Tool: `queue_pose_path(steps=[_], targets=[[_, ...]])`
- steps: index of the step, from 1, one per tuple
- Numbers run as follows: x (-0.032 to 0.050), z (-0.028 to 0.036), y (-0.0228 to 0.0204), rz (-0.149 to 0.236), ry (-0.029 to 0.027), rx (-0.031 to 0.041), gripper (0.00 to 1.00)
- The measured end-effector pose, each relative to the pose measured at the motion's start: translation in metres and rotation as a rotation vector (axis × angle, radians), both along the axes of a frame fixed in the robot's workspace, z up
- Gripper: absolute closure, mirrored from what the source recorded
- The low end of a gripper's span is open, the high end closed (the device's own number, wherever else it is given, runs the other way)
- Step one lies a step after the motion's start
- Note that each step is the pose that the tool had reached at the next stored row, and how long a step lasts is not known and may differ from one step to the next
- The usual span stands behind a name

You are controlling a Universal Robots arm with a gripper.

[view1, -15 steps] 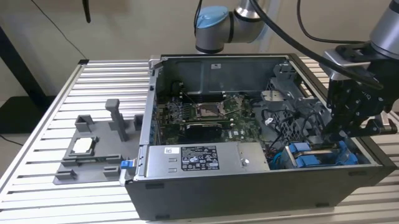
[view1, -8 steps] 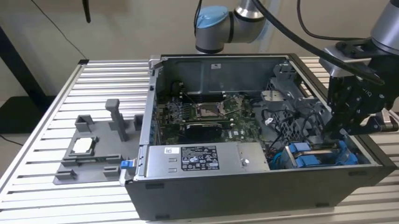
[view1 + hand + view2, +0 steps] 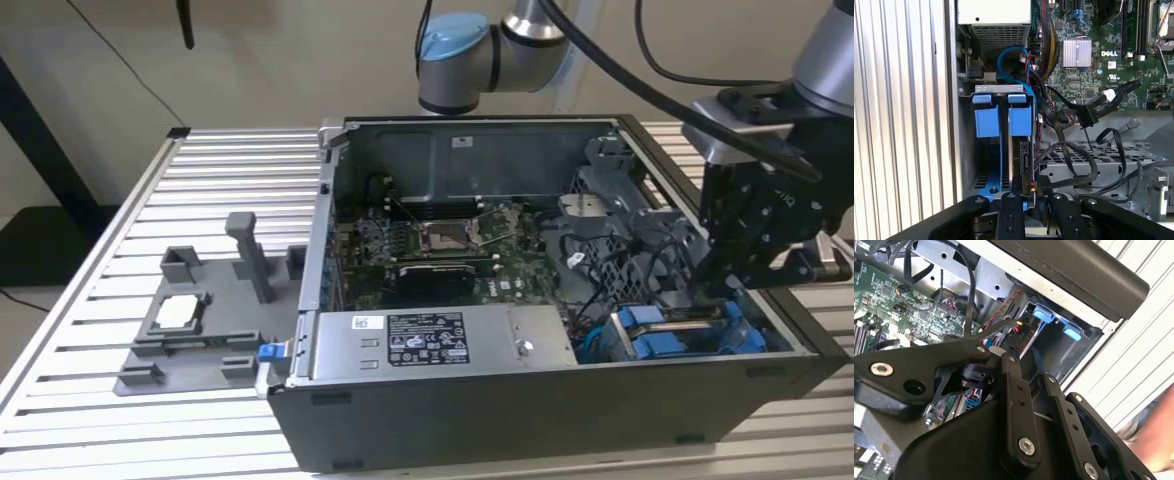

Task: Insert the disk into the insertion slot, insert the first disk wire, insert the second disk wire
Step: 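Insert the second disk wire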

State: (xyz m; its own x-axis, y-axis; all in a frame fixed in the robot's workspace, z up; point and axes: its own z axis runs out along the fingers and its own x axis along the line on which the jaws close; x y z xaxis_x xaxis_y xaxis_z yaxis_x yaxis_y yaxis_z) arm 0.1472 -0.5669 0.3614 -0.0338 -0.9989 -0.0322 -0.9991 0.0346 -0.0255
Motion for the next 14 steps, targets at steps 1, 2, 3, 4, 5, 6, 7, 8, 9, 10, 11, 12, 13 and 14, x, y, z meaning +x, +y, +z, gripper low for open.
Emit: queue_pose_path(steps=[1, 2, 3, 4, 5, 6, 7, 8, 9, 10, 11, 12, 13, 14], targets=[[-0.0001, 0.0, 0.0, 0.0, -0.0001, -0.0001, 0.73], [-0.0006, 0.0, 0.0001, 0.0, -0.0003, 0.0, 0.73], [-0.0007, 0.0, 0.0001, 0.0, -0.0003, 0.0, 0.73], [-0.0007, 0.0, 0.0001, 0.0, -0.0003, 0.0, 0.73], [-0.0007, 0.0, 0.0001, 0.0, -0.0003, -0.0001, 0.73], [-0.0008, 0.0, 0.0001, 0.0, -0.0003, 0.0, 0.73], [-0.0008, 0.0, 0.0001, 0.0, -0.0003, 0.0, 0.73], [-0.0008, 0.0, 0.0001, 0.0, -0.0003, 0.0, 0.73], [-0.001, 0.0, 0.0001, 0.0, -0.0003, 0.0, 0.73], [-0.0016, 0.0, 0.0001, 0.0, -0.0004, 0.0, 0.73], [-0.0023, 0.0001, 0.0001, 0.0, -0.0007, -0.0001, 0.73], [-0.003, 0.0001, 0.0001, 0.0, -0.0011, -0.0001, 0.73], [-0.004, 0.0003, 0.0001, 0.0, -0.0016, 0.0, 0.73], [-0.0048, 0.0008, 0.0001, 0.0, -0.0022, 0.0, 0.73]])
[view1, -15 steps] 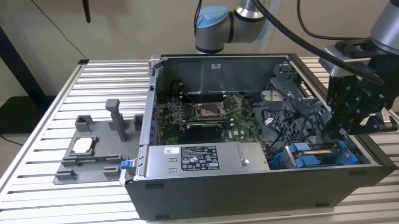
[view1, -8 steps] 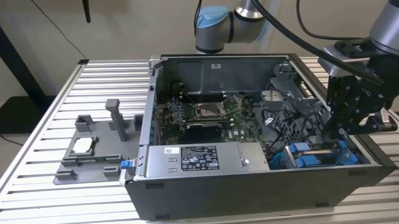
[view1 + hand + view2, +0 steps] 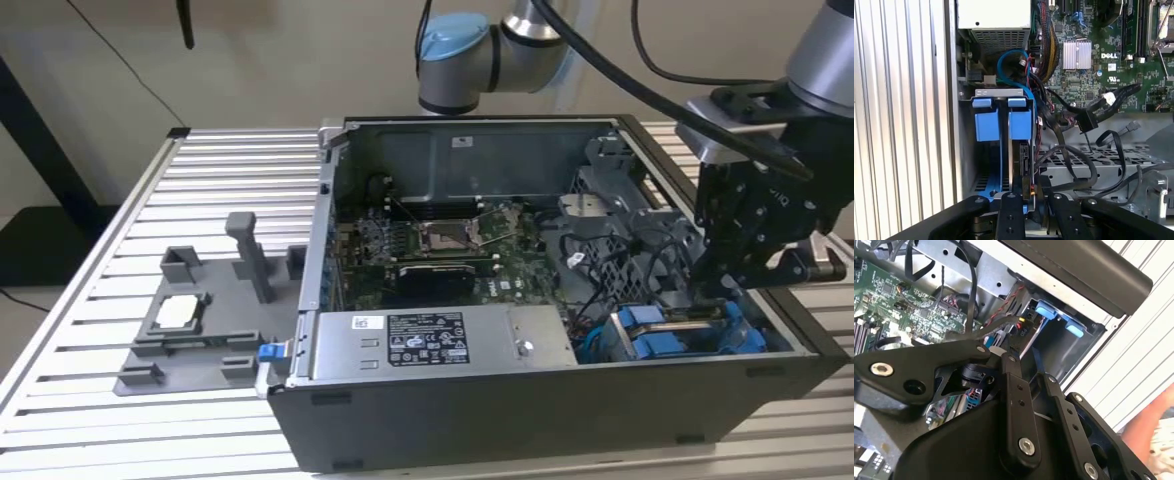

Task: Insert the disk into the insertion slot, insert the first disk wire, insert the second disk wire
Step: 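Insert the second disk wire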

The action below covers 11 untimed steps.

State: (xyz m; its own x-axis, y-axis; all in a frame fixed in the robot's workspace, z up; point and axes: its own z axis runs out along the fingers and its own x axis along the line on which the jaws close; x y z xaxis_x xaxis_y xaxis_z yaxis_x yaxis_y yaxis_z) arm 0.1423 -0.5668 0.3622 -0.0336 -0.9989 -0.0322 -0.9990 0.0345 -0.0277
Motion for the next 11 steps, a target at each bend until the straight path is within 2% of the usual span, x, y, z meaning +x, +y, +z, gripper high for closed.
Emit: queue_pose_path(steps=[6, 11], targets=[[-0.0045, 0.0097, 0.0005, -0.002, -0.0076, 0.0024, 0.73], [-0.0114, 0.013, 0.0015, -0.004, -0.015, 0.0036, 0.73]])
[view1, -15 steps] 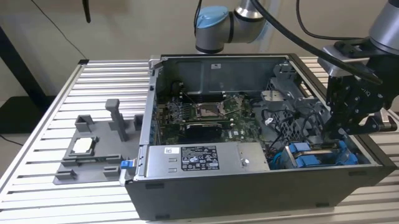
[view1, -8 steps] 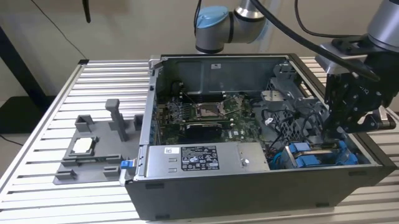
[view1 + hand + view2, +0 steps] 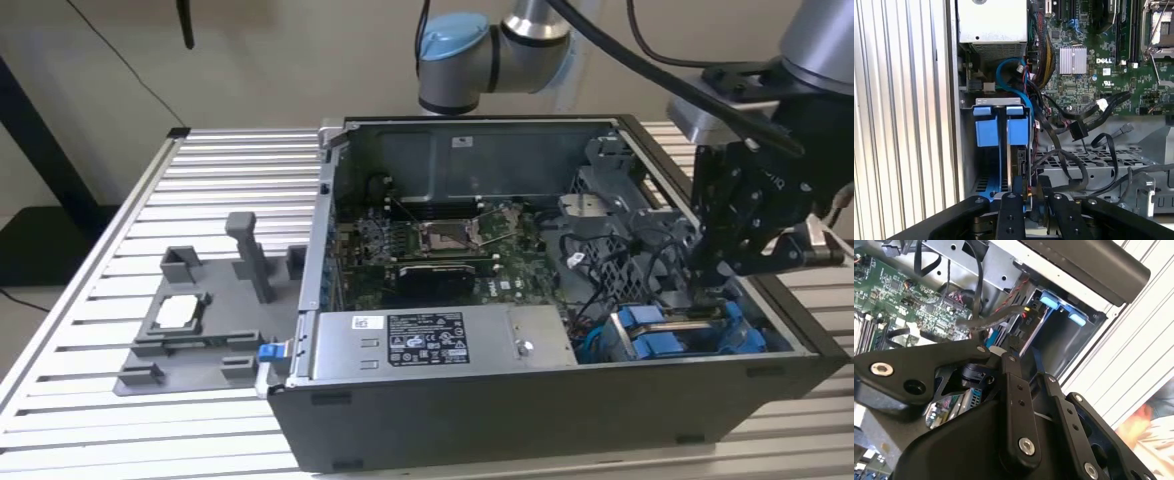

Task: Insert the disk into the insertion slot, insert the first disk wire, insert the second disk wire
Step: 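Insert the second disk wire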

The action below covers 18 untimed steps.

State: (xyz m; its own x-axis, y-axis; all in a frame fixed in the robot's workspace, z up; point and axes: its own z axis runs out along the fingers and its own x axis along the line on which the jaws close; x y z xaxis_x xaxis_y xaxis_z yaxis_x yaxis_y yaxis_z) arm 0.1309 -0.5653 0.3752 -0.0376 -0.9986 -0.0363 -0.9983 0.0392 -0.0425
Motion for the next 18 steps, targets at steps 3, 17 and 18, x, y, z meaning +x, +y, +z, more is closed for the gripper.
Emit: queue_pose_path(steps=[3, 17, 18], targets=[[-0.0049, 0.0006, 0.0017, -0.003, -0.0069, 0.0007, 0.73], [-0.0236, 0.0078, 0.0101, -0.014, -0.046, 0.0238, 0.73], [-0.025, 0.0078, 0.0109, -0.014, -0.048, 0.0247, 0.73]])
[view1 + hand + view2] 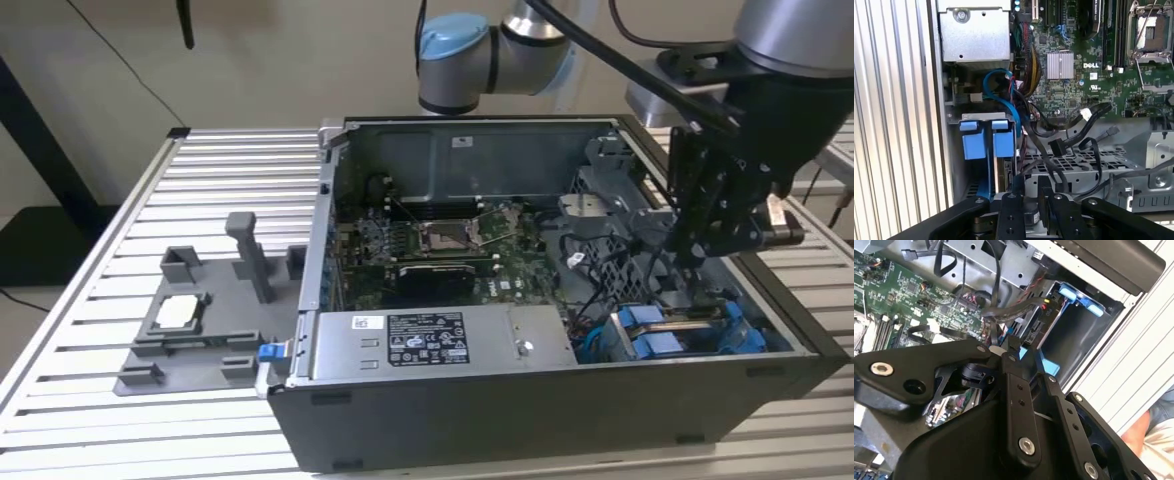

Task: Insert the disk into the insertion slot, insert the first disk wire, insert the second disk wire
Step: 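Insert the second disk wire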

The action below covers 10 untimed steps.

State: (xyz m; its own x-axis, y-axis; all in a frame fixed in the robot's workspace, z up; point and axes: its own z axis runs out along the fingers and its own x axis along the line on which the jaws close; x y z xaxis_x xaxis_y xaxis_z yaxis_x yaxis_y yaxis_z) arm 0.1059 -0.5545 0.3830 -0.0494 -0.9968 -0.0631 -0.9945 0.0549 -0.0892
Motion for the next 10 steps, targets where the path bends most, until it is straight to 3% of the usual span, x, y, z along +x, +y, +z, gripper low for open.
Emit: queue_pose_path(steps=[10], targets=[[-0.0168, 0.0007, 0.0095, -0.003, -0.0229, 0.0105, 0.73]])
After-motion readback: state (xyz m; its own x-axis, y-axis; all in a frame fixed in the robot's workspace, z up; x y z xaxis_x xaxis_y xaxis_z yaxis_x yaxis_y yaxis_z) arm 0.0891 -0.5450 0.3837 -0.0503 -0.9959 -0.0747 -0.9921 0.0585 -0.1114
